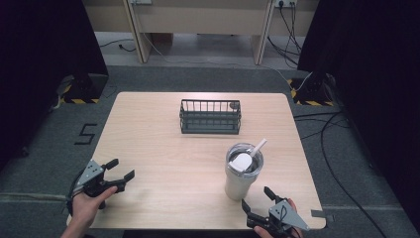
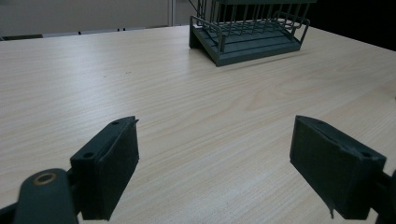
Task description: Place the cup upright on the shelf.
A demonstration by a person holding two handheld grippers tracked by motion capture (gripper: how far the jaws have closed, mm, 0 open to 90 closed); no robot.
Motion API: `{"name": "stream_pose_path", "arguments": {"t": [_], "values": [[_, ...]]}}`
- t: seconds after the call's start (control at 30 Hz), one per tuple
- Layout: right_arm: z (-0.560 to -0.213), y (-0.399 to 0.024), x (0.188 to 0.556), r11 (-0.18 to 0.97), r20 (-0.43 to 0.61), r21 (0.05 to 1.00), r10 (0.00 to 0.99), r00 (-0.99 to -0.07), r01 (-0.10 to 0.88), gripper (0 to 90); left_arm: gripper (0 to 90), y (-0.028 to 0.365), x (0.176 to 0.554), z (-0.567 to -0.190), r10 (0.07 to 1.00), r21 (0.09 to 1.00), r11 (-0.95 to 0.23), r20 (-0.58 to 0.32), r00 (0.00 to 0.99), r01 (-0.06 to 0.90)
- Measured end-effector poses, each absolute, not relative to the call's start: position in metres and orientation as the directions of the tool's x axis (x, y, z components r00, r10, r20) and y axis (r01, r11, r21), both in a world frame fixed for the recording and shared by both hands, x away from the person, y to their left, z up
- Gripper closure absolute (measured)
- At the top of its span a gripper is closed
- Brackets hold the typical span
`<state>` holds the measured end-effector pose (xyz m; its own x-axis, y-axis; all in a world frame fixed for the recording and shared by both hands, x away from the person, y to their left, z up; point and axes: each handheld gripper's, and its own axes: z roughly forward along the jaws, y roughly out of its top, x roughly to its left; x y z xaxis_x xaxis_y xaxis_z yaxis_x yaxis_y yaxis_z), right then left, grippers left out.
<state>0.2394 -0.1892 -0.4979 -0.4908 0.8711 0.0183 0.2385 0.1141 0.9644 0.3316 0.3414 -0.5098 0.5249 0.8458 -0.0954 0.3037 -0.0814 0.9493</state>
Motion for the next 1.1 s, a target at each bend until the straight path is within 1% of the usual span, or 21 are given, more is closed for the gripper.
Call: {"name": "stream_pose_path", "arguments": {"t": [0.4, 0.63, 1.1], "values": [[-0.486, -0.183, 0.242, 0.11, 0.011, 0.971, 0.866, -0.5, 0.213, 14.6, 15.2, 0.343, 0.331, -0.509, 0.844, 0.951, -0.075, -0.099, 0.527, 0.299], [-0.485, -0.183, 0.244, 0.098, 0.023, 0.971, 0.868, -0.496, 0.216, 14.6, 15.2, 0.343, 0.331, -0.509, 0.846, 0.951, -0.074, -0.099, 0.524, 0.299], [-0.485, -0.173, 0.255, 0.109, 0.011, 0.972, 0.863, -0.505, 0.207, 14.6, 15.2, 0.344, 0.33, -0.509, 0.846, 0.952, -0.074, -0.097, 0.524, 0.296]]}}
